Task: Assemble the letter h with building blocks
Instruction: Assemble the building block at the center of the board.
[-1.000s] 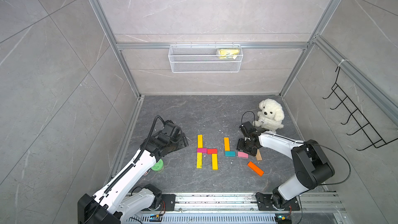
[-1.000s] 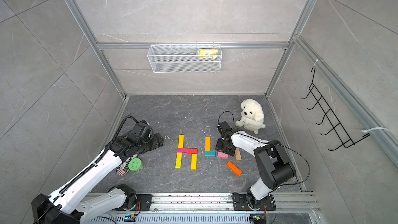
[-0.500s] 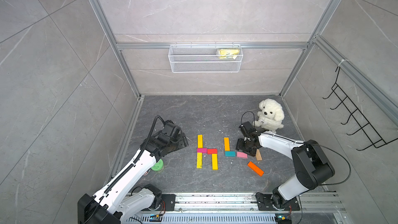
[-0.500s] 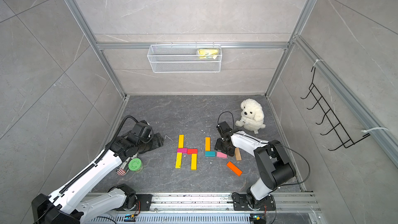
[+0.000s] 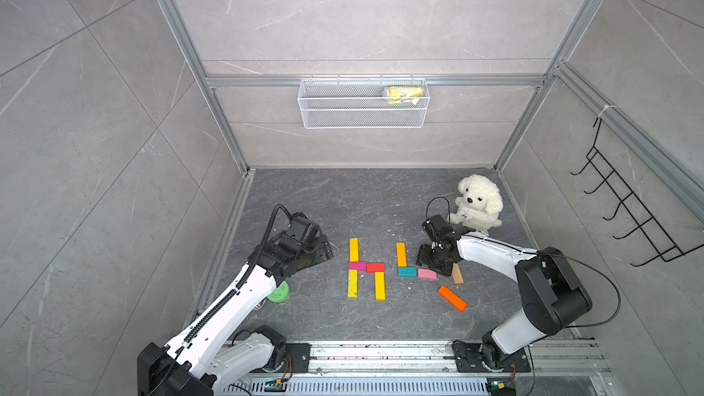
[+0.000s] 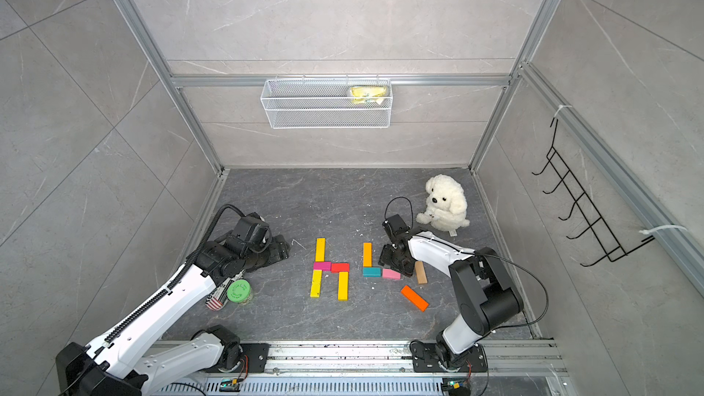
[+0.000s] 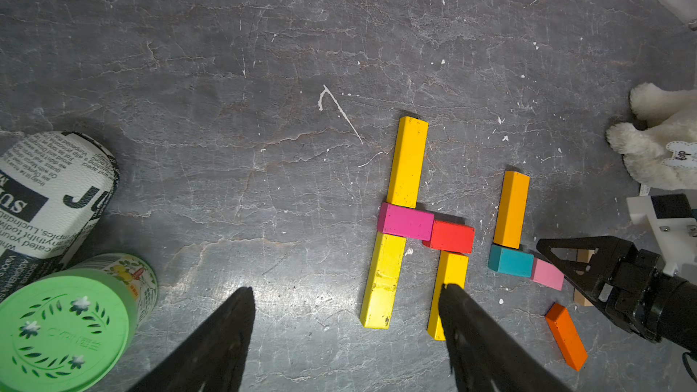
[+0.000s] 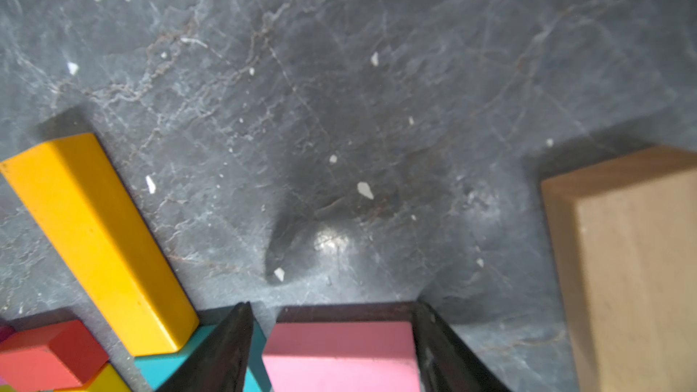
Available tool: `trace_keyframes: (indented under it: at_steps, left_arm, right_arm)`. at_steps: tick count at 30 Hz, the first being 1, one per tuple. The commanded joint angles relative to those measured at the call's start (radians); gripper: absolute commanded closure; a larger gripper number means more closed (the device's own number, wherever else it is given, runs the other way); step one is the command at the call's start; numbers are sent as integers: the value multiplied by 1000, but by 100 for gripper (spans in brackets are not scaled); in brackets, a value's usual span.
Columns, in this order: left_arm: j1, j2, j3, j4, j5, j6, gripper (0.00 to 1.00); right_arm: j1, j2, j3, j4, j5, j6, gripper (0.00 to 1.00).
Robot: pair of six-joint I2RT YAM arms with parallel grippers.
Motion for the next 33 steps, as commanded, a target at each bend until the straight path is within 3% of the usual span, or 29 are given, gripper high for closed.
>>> trace_keyframes:
  at_steps: [1, 17, 28, 33]
  left_arm:
    - [6, -15, -9, 12, 2, 18, 19]
    - [5, -14, -13, 12, 5, 19, 19]
    - [5, -7, 2, 16, 5, 25, 18]
    - [5, 13, 9, 35, 19, 17, 19]
  right_arm:
    - [8, 3, 32, 7, -9, 19, 30]
    - [9, -26, 45, -17, 16, 10, 29]
    - [39, -333, -144, -206, 142, -40, 27]
    - [86, -373, -230, -198, 147, -24, 26]
